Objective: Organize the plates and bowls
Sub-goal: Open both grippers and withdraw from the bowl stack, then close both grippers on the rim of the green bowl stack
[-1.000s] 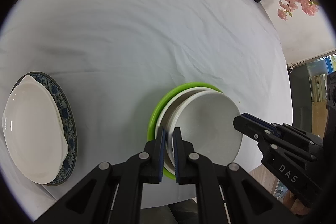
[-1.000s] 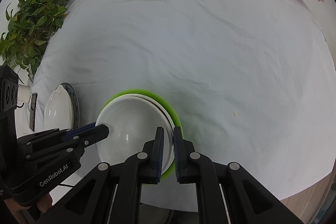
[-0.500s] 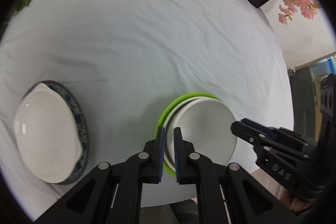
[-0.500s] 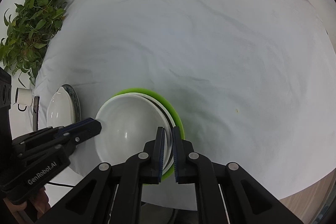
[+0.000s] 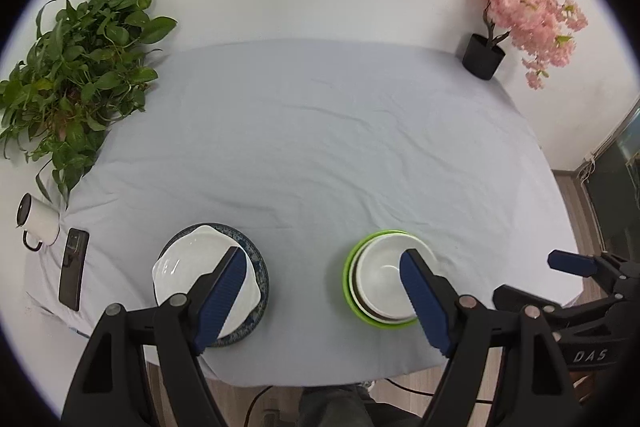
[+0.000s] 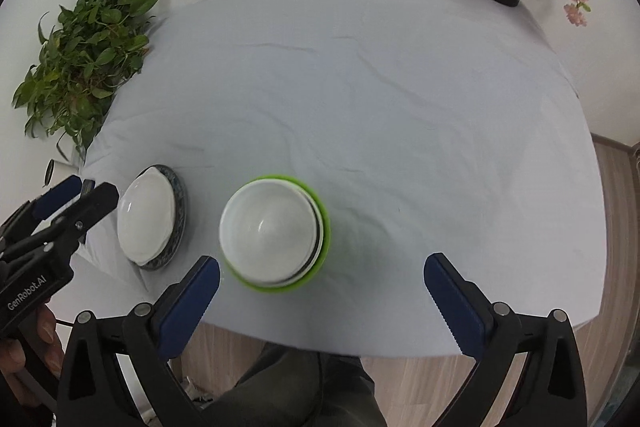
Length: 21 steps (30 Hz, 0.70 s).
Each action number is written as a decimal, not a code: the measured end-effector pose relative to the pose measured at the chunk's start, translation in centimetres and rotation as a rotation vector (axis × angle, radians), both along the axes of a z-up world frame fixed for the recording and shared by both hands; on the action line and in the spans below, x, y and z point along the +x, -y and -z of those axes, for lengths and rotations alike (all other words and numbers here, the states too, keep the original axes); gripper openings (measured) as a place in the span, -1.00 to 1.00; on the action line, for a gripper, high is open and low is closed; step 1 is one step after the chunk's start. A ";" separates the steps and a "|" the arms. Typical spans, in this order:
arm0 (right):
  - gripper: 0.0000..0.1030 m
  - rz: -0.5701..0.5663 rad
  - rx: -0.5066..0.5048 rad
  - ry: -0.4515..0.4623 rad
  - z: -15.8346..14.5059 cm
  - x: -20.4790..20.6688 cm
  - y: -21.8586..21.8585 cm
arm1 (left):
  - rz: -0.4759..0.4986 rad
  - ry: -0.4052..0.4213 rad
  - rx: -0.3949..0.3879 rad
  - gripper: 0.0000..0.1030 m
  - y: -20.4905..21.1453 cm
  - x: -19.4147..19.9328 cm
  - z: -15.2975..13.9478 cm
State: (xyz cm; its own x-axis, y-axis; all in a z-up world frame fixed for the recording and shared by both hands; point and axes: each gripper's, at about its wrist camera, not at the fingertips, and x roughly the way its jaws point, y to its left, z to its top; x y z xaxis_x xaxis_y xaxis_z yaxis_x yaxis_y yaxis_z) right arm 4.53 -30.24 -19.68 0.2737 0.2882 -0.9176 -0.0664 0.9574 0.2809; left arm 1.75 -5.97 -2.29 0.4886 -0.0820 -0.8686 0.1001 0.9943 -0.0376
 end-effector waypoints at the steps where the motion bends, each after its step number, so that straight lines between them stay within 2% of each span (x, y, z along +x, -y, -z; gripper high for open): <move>1: 1.00 -0.008 0.002 0.009 -0.7 -0.5 -0.2 | -0.004 0.004 -0.003 0.53 0.1 -0.5 -0.5; 7: 1.00 -0.037 -0.028 0.081 -5.1 -3.7 -1.9 | 0.021 0.028 -0.033 0.58 0.1 -3.0 -2.7; 11: 1.00 -0.015 -0.043 0.114 -7.9 -5.5 -1.5 | 0.045 -0.004 -0.169 0.64 -0.9 -3.2 -3.6; 12: 1.00 -0.011 -0.049 0.118 -8.4 -5.7 -1.4 | 0.057 -0.005 -0.182 0.64 -1.0 -3.2 -3.8; 17: 1.00 0.026 -0.095 0.145 -11.2 -6.4 -1.9 | 0.135 0.016 -0.183 0.64 -1.5 -2.6 -4.7; 21: 1.00 0.061 -0.122 0.142 -12.6 -7.0 -3.3 | 0.157 0.003 -0.202 0.64 -3.1 -2.1 -4.6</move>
State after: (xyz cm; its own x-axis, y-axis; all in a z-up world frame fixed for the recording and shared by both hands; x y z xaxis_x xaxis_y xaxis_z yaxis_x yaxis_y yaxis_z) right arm -2.42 -26.89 -7.06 0.4164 0.1565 -0.8956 -0.0380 0.9872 0.1548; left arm -0.34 -2.83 2.34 0.4590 -0.3291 -0.8252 0.2531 0.9388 -0.2336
